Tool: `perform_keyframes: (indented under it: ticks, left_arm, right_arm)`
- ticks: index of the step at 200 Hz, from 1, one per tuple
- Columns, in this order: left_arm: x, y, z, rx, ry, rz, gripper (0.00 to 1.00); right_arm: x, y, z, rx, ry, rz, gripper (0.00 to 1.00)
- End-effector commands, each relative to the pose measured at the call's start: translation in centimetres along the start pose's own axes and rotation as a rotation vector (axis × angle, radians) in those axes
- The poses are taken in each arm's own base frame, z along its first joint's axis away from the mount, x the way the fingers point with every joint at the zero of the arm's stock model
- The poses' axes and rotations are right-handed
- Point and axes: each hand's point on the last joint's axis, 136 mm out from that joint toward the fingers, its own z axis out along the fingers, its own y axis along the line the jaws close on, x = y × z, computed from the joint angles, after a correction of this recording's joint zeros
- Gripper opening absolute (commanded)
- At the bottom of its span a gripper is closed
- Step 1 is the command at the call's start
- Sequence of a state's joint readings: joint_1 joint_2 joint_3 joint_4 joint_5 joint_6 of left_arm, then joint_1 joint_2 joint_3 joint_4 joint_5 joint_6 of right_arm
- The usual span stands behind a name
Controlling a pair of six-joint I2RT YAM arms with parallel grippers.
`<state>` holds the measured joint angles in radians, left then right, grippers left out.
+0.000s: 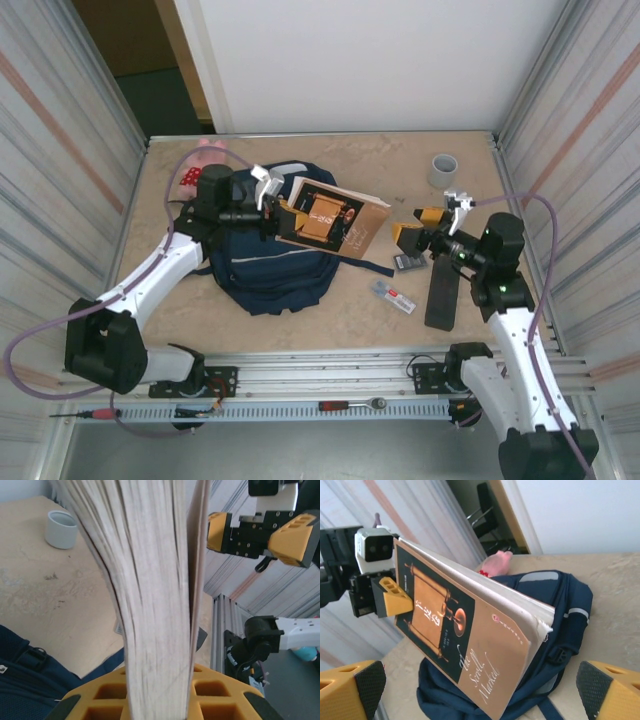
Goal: Pack books, pencil case, and school supplies into a backpack
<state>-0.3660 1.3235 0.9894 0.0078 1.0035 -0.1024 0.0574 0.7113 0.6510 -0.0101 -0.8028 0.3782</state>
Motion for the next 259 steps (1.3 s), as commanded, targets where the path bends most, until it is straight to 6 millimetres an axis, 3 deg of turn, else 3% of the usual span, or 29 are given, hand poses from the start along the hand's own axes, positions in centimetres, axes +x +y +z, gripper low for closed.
perform_keyframes:
  ticks: [1,28,50,102,129,145,164,177,184,188,199,207,220,237,259]
  left_arm:
    - [-4.4,-3.6,-0.8,0.113,-0.097,0.084,0.06]
    - [-5.7,-5.7,-0.9,0.169,-0.12,0.089,0.05]
    - [-6.6,-6.2,-0.9,0.176,-0.144,0.038,0.06]
    - [-7.5,-8.0,-0.5,0.295,-0.161,-0.001,0.06]
    - [-7.4,-8.7,0.2,0.329,-0.156,-0.005,0.06]
    - [-7.2,-8.0,0.6,0.306,-0.157,-0.028,0.07]
    - [-6.5,-6.6,1.1,0.255,-0.149,-0.039,0.09]
    - [-6.0,-5.3,1.2,0.191,-0.14,-0.043,0.17]
    - [-5.6,-4.3,1.1,0.146,-0.137,-0.047,0.26]
    - [-5.4,-3.7,0.9,0.117,-0.136,-0.049,0.31]
    - [-4.7,-2.0,0.3,0.043,-0.123,-0.051,0.58]
    - [-4.0,-1.1,-0.1,-0.007,-0.1,-0.034,0.67]
    - [-2.3,-0.2,-0.8,-0.089,-0.019,0.055,0.73]
    - [1.4,1.1,-1.4,-0.223,0.165,0.22,0.79]
    - [6.7,2.9,-2.3,-0.311,0.432,0.435,0.84]
  right_arm:
    - [0.5,-0.4,-0.1,0.027,-0.014,0.107,0.99]
    - [2.0,0.8,1.3,-0.048,0.056,0.162,0.99]
    - [2.9,2.2,2.3,-0.123,0.1,0.168,0.99]
    - [2.2,3.1,2.7,-0.173,0.09,0.203,0.99]
    - [1.9,4.5,2.8,-0.27,0.113,0.219,0.98]
    - [1.8,5.3,2.8,-0.319,0.128,0.225,0.78]
    - [1.6,5.8,2.6,-0.347,0.132,0.215,0.41]
    - [1.3,5.6,2.5,-0.333,0.121,0.212,0.11]
    - [1.2,5.3,2.4,-0.32,0.112,0.214,0.03]
    - [1.1,5.1,2.4,-0.309,0.105,0.216,0.01]
    - [0.8,4.2,2.1,-0.262,0.076,0.221,0.0]
    - [0.7,3.1,1.8,-0.204,0.046,0.232,0.0]
    - [0.5,1.2,1.3,-0.099,-0.004,0.251,0.0]
    - [1.1,-1.0,0.7,0.031,-0.021,0.27,0.0]
    - [1.8,-2.0,0.4,0.096,-0.013,0.284,0.0]
